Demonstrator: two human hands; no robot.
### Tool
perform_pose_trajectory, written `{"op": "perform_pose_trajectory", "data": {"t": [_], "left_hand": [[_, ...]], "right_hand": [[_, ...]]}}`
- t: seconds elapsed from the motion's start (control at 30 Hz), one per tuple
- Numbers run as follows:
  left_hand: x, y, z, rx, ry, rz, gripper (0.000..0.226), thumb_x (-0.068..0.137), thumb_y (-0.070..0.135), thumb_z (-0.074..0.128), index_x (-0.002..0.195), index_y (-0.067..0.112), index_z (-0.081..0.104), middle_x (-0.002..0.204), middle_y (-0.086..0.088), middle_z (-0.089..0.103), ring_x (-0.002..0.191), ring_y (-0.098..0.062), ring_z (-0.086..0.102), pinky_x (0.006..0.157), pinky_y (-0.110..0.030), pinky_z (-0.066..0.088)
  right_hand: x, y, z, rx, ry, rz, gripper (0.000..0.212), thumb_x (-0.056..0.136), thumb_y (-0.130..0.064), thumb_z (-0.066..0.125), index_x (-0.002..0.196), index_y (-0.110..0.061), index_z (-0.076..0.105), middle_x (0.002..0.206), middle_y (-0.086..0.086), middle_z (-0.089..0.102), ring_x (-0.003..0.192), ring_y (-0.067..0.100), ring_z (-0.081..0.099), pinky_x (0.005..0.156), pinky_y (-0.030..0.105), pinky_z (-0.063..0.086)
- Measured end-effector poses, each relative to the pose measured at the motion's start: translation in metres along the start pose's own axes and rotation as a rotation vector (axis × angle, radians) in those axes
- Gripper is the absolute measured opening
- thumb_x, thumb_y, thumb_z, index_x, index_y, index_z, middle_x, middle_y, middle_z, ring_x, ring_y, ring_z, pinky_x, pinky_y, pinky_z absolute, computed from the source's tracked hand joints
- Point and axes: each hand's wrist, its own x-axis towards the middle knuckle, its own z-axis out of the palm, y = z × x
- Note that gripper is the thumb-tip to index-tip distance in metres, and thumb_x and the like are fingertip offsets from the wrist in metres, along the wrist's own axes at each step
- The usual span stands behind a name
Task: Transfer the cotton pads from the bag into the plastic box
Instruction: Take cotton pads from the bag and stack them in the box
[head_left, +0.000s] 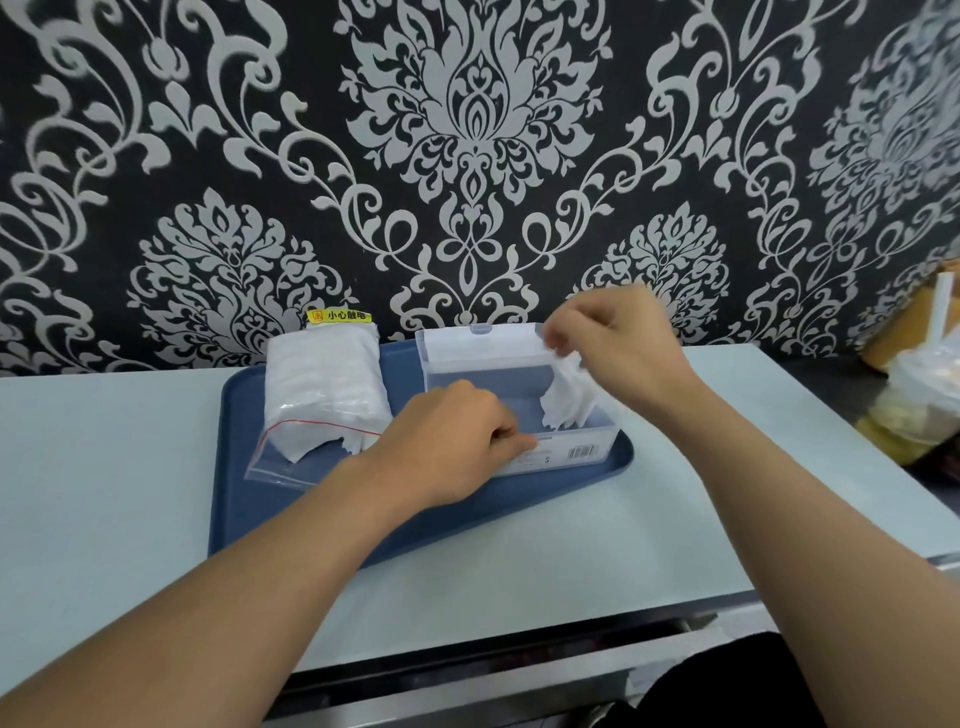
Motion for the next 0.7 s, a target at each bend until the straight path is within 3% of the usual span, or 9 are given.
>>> {"op": "perform_pose_trajectory", "data": {"t": [0.07,0.13,0.27,0.33,0.4,0.47,0.57,0.63,0.7], "left_hand": [[0.000,0.002,-0.001,-0.007,0.003,0.000,0.050,0.099,0.050,0.052,0.059,0.020,0.049,0.058,0.003,0.050,0.055,-0.019,0.047,0.062,-0.039,0.050],[0.000,0.003,-0.002,-0.011,-0.011,-0.011,0.052,0.099,0.049,0.052,0.054,0.027,0.040,0.057,0.005,0.045,0.053,-0.016,0.041,0.062,-0.037,0.047],[-0.001,0.004,-0.001,-0.010,-0.011,-0.015,0.055,0.099,0.049,0.053,0.052,0.025,0.038,0.057,0.004,0.043,0.057,-0.023,0.044,0.062,-0.038,0.046],[-0.001,0.003,-0.001,-0.006,-0.026,-0.009,0.053,0.099,0.049,0.053,0.053,0.025,0.041,0.059,0.003,0.045,0.061,-0.025,0.047,0.063,-0.039,0.047],[-0.005,0.001,-0.006,-0.047,-0.030,-0.006,0.047,0.097,0.050,0.055,0.058,0.024,0.051,0.061,0.004,0.052,0.062,-0.021,0.052,0.065,-0.038,0.050],[-0.011,0.000,-0.019,-0.153,0.058,0.012,0.036,0.093,0.050,0.061,0.071,0.022,0.067,0.066,0.008,0.064,0.065,-0.013,0.059,0.068,-0.034,0.053],[-0.031,-0.011,-0.057,-0.432,0.429,0.013,0.012,0.088,0.026,0.068,0.083,0.019,0.076,0.074,0.009,0.072,0.069,-0.010,0.066,0.067,-0.025,0.054],[-0.054,-0.034,-0.085,-0.476,0.593,-0.085,0.016,0.079,0.018,0.066,0.092,0.018,0.075,0.082,0.008,0.071,0.074,-0.010,0.064,0.066,-0.021,0.050],[-0.072,-0.062,-0.095,-0.377,0.476,-0.274,0.045,0.065,0.026,0.065,0.109,0.025,0.068,0.099,0.006,0.062,0.086,-0.010,0.058,0.073,-0.023,0.046]], "right_hand": [[-0.010,-0.009,0.014,-0.041,-0.283,0.082,0.030,0.092,-0.013,0.052,0.076,0.001,0.073,0.072,0.012,0.074,0.078,0.029,0.072,0.081,0.041,0.060],[-0.012,-0.006,0.028,-0.271,-0.468,0.132,0.039,0.099,-0.015,0.040,0.076,0.004,0.064,0.085,0.018,0.072,0.094,0.031,0.064,0.106,0.042,0.043],[0.001,0.016,0.033,-0.403,-0.406,0.133,0.041,0.098,-0.018,0.040,0.058,-0.012,0.041,0.108,0.017,0.065,0.084,0.023,0.057,0.070,0.034,0.039],[0.004,0.019,0.033,-0.375,-0.405,0.127,0.042,0.096,-0.014,0.043,0.054,-0.011,0.038,0.092,0.006,0.065,0.079,0.014,0.052,0.061,0.030,0.034],[0.002,0.014,0.032,-0.317,-0.424,0.149,0.041,0.095,-0.013,0.046,0.054,-0.009,0.039,0.070,-0.004,0.053,0.070,0.001,0.047,0.064,0.031,0.037],[-0.003,0.000,0.029,-0.315,-0.348,0.098,0.033,0.090,-0.016,0.049,0.060,-0.002,0.048,0.066,0.002,0.055,0.059,0.013,0.053,0.065,0.043,0.048],[-0.019,-0.035,0.032,-0.243,-0.128,-0.098,0.023,0.086,-0.017,0.054,0.073,-0.007,0.070,0.067,0.007,0.070,0.066,0.027,0.067,0.066,0.043,0.058],[-0.043,-0.072,0.045,0.006,-0.260,-0.167,0.022,0.086,-0.010,0.056,0.080,-0.014,0.078,0.071,0.003,0.074,0.071,0.023,0.071,0.069,0.041,0.059],[-0.064,-0.092,0.065,0.040,-0.493,-0.194,0.025,0.086,-0.006,0.056,0.083,-0.015,0.079,0.073,0.001,0.075,0.074,0.023,0.070,0.071,0.037,0.059]]}}
